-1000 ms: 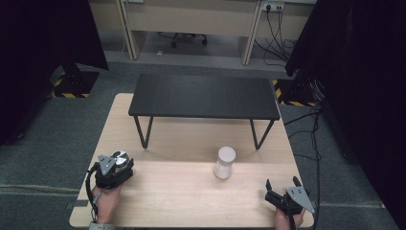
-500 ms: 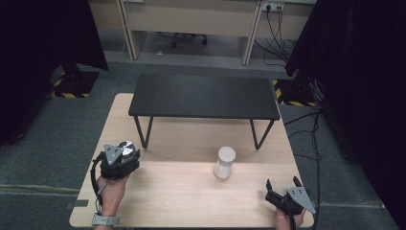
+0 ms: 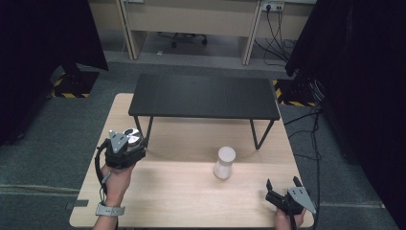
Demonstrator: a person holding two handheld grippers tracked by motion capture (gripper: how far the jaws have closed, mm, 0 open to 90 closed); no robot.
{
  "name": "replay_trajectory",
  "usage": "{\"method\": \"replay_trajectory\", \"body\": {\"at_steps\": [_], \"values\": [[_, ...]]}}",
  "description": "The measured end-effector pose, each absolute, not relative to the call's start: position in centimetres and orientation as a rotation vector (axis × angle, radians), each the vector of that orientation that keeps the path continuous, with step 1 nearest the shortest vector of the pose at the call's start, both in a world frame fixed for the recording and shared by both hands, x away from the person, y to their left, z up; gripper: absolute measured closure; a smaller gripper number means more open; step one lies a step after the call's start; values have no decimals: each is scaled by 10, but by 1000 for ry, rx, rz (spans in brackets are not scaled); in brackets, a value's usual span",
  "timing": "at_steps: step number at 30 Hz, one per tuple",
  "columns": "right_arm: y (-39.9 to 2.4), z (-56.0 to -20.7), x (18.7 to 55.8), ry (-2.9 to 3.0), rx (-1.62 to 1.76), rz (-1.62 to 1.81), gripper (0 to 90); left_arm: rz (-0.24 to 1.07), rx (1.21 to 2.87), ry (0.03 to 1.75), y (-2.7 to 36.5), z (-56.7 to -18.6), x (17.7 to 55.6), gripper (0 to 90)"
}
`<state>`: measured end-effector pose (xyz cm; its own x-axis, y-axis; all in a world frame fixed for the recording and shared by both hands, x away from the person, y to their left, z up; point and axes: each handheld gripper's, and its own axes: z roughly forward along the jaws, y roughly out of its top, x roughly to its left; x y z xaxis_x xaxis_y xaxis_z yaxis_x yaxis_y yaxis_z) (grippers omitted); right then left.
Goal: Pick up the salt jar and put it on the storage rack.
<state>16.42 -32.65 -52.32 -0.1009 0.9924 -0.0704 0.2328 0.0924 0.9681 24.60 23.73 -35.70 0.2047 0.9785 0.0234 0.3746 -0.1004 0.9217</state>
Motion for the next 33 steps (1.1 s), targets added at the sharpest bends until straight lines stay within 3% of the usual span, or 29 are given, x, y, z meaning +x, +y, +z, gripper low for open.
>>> {"method": "replay_trajectory", "body": {"at_steps": [14,33], "values": [[-329,-524,164,1486,1277,1106,3,860,1616,1266,231,-327,250,316],[-329,-525,163,1479,1277,1117,2,911,1644,1192,213,-289,262,316]]}}
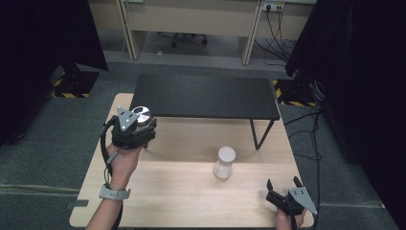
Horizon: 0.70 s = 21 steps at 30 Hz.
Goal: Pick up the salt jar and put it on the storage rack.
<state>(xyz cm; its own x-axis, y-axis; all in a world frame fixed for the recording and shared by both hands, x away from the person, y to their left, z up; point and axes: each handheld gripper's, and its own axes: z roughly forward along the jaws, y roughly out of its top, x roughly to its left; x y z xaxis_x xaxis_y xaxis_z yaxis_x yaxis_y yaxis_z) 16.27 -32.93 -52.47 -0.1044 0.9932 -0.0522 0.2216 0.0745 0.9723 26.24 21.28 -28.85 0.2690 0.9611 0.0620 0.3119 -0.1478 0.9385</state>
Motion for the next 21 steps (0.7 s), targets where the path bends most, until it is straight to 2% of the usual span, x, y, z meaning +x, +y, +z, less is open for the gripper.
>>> {"method": "replay_trajectory", "body": {"at_steps": [21], "values": [[-328,-525,163,1479,1273,1105,3,942,1645,1152,202,-259,293,317]]}}
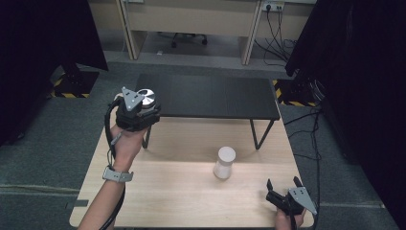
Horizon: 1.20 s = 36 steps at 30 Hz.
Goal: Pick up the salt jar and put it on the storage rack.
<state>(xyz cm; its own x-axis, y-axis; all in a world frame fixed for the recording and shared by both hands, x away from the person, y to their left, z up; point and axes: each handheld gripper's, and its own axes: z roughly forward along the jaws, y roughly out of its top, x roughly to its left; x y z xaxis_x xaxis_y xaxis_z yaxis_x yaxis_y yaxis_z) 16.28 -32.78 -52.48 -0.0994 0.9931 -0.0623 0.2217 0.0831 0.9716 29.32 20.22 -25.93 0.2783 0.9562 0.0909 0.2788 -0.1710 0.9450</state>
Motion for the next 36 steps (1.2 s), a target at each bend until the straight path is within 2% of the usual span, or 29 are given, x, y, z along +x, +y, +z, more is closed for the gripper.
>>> {"method": "replay_trajectory", "body": {"at_steps": [36], "values": [[-325,-526,163,1478,1257,1089,3,922,1639,1169,190,-255,371,317]]}}
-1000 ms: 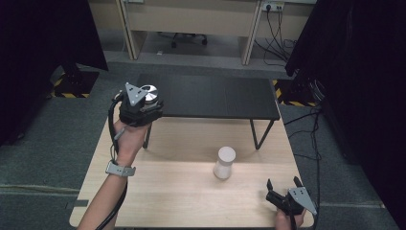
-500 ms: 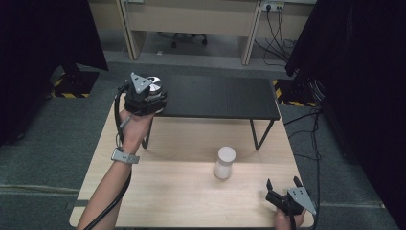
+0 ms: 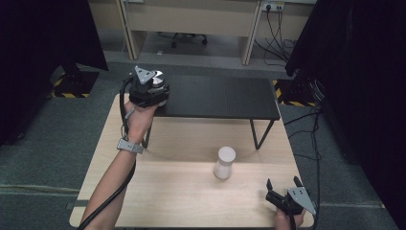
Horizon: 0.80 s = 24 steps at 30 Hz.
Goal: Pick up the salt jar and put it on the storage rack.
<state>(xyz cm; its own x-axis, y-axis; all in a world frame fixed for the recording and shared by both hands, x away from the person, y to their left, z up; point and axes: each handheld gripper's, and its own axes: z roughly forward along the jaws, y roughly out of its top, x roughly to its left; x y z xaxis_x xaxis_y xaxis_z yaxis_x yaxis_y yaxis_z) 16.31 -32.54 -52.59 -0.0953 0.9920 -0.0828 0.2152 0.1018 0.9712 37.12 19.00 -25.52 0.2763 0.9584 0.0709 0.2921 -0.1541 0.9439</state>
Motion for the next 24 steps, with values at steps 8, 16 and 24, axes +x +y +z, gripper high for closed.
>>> {"method": "replay_trajectory", "body": {"at_steps": [8,16,24], "values": [[-325,-526,163,1477,1257,1088,3,921,1643,1176,189,-255,379,317],[-325,-526,163,1477,1257,1087,3,917,1649,1189,188,-256,384,316],[-325,-526,163,1478,1255,1084,3,898,1664,1192,191,-259,389,316]]}}
